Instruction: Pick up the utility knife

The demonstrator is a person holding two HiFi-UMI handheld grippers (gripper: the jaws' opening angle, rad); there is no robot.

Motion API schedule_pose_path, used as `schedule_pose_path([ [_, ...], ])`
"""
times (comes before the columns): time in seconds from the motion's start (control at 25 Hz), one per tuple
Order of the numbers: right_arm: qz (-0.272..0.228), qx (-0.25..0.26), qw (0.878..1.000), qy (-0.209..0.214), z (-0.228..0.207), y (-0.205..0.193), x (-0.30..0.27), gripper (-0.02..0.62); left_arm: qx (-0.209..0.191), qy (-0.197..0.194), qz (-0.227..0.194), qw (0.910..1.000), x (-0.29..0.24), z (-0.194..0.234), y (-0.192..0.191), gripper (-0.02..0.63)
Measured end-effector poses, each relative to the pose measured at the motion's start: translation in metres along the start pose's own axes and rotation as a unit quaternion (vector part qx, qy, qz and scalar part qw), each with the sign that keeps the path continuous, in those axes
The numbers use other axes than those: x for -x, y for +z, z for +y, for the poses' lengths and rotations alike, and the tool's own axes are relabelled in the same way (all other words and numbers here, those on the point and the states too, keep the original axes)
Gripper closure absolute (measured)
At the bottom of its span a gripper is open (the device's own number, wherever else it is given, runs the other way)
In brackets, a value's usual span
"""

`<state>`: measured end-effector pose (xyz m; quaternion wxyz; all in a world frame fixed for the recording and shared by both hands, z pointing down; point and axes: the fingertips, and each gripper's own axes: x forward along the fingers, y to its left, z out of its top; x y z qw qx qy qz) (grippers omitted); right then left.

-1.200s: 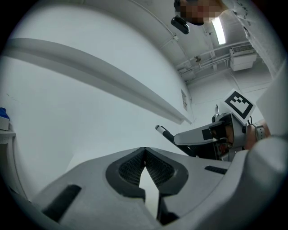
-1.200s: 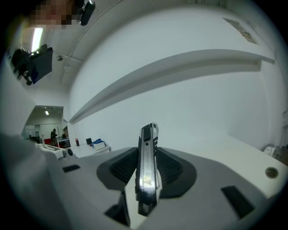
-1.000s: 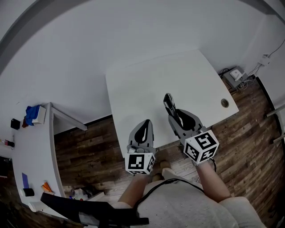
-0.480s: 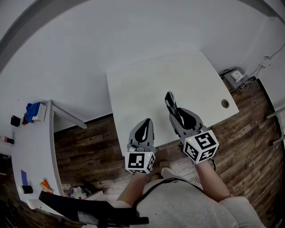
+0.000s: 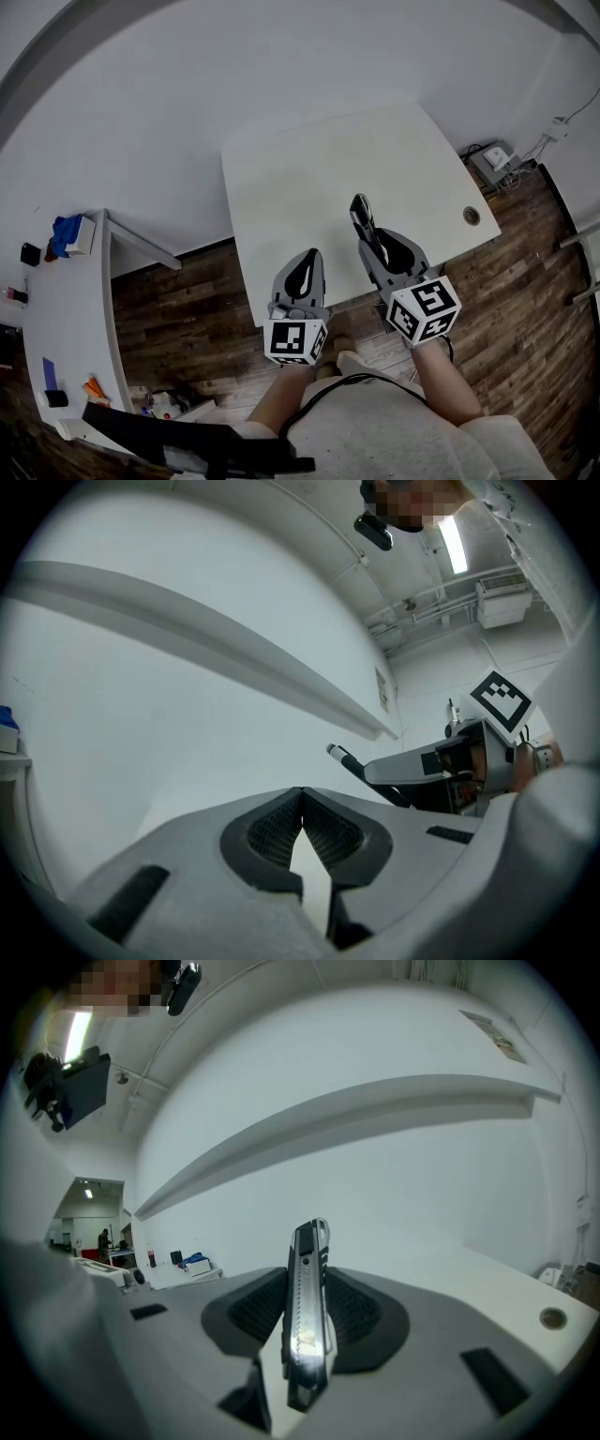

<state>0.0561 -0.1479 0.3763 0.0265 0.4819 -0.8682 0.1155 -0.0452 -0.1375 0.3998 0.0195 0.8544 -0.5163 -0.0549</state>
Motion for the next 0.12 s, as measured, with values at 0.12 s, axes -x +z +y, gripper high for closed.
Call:
schedule_pose_path([
  [0.12, -0.003, -0.001, 1.000, -0.001, -0.0019, 0.0006, 0.0022, 0.463, 0.000, -0.002, 0.000, 1.0000, -0.0013, -0.0036, -0.0008, 0.598],
])
